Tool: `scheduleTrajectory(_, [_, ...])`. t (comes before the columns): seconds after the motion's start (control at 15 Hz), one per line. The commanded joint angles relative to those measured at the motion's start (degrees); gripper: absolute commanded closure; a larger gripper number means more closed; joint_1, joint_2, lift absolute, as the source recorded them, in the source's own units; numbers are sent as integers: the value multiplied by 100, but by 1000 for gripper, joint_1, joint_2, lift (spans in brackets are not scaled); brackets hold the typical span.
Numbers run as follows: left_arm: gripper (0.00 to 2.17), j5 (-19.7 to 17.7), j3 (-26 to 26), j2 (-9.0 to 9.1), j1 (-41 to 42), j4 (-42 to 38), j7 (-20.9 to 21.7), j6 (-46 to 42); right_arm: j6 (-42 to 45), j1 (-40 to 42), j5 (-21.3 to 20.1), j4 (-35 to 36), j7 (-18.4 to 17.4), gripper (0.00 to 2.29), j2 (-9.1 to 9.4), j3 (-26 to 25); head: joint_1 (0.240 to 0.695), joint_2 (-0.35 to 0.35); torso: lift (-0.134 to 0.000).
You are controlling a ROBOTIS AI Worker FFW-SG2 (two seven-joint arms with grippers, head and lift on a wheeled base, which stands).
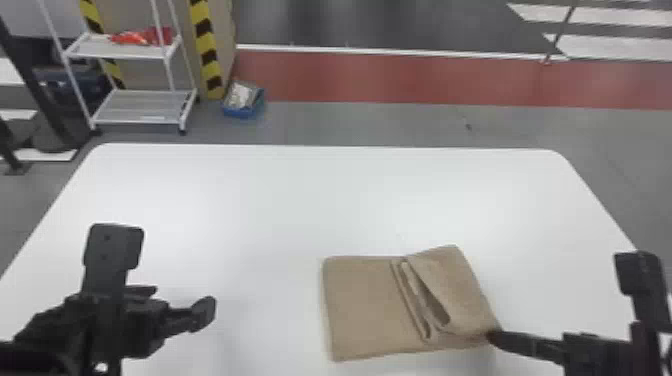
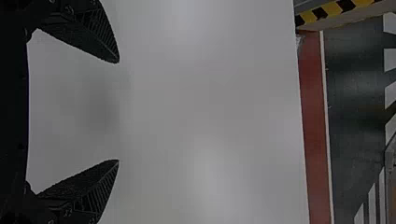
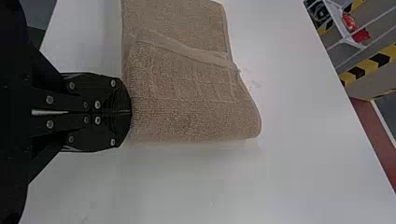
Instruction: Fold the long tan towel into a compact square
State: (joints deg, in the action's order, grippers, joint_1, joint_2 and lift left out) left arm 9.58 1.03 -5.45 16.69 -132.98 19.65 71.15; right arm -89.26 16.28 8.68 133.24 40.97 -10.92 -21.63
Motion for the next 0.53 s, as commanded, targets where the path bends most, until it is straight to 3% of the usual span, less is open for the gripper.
scheduleTrajectory(0.0, [130,0,11,0,18,0,-5,0,-82,-345,-192,-202,-36,2088,55,204,695,-56,-124])
scheduleTrajectory(0.27, [130,0,2,8,27,0,3,0,-82,-784,-403,-475,-326,2088,231,432,695,-42,-124])
scheduleTrajectory(0.47, [130,9,2,8,36,-18,-5,0,-82,-1241,-781,-782,-397,2088,257,599,695,-37,-124])
